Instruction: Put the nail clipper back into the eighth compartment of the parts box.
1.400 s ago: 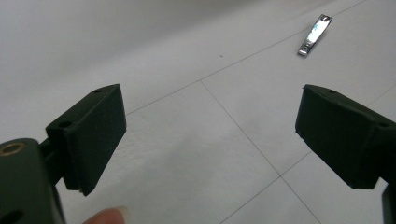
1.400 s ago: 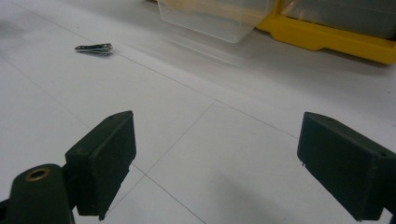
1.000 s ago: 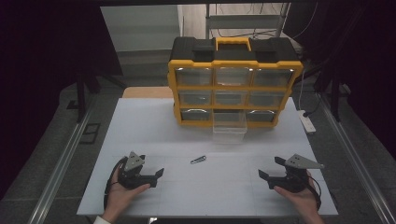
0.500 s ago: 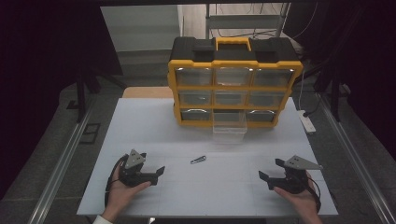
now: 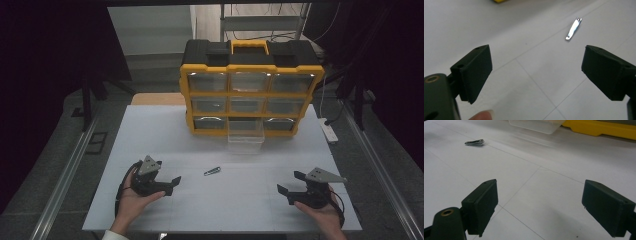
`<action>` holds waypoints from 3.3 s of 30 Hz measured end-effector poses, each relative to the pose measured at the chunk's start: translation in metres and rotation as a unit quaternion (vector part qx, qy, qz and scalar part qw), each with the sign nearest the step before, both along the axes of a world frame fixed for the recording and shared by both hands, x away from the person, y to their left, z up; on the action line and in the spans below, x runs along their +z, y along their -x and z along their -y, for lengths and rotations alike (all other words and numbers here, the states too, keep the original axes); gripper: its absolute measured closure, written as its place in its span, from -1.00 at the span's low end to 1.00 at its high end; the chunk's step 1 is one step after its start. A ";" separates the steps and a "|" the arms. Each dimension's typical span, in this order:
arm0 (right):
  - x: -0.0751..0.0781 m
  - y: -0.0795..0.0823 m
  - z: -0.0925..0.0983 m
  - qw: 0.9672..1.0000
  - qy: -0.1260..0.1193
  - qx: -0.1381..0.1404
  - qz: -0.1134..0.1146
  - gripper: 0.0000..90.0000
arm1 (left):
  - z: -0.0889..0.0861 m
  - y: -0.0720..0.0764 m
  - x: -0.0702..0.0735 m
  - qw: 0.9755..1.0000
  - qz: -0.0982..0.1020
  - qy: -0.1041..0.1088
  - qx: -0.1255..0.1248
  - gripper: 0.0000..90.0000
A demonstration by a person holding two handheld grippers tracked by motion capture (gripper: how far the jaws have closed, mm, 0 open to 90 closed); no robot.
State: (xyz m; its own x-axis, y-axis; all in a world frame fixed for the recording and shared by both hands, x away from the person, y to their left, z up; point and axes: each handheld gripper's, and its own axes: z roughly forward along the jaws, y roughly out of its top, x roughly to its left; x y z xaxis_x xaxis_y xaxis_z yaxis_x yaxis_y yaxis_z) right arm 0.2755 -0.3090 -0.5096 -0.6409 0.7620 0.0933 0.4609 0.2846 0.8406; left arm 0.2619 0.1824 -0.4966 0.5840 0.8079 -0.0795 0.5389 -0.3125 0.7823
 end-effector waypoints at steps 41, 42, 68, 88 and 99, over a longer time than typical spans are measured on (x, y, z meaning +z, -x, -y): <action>-0.006 -0.002 -0.005 0.999 0.027 0.007 -0.018 -0.69 | 0.057 -0.031 0.046 0.988 0.039 -0.082 -0.129 -0.74; -0.006 -0.002 -0.005 0.999 0.027 0.007 -0.018 -0.69 | 0.058 -0.032 0.046 0.987 0.039 -0.081 -0.131 -0.74; -0.007 -0.003 -0.003 0.999 0.031 0.003 -0.017 -0.68 | 0.094 -0.067 0.057 0.977 0.031 -0.125 -0.172 -0.74; -0.008 -0.003 -0.003 0.999 0.033 0.002 -0.020 -0.68 | 0.119 -0.089 0.050 0.968 0.009 -0.153 -0.198 -0.74; -0.008 -0.003 -0.003 0.999 0.035 0.002 -0.022 -0.68 | 0.124 -0.096 0.040 0.966 -0.009 -0.159 -0.206 -0.74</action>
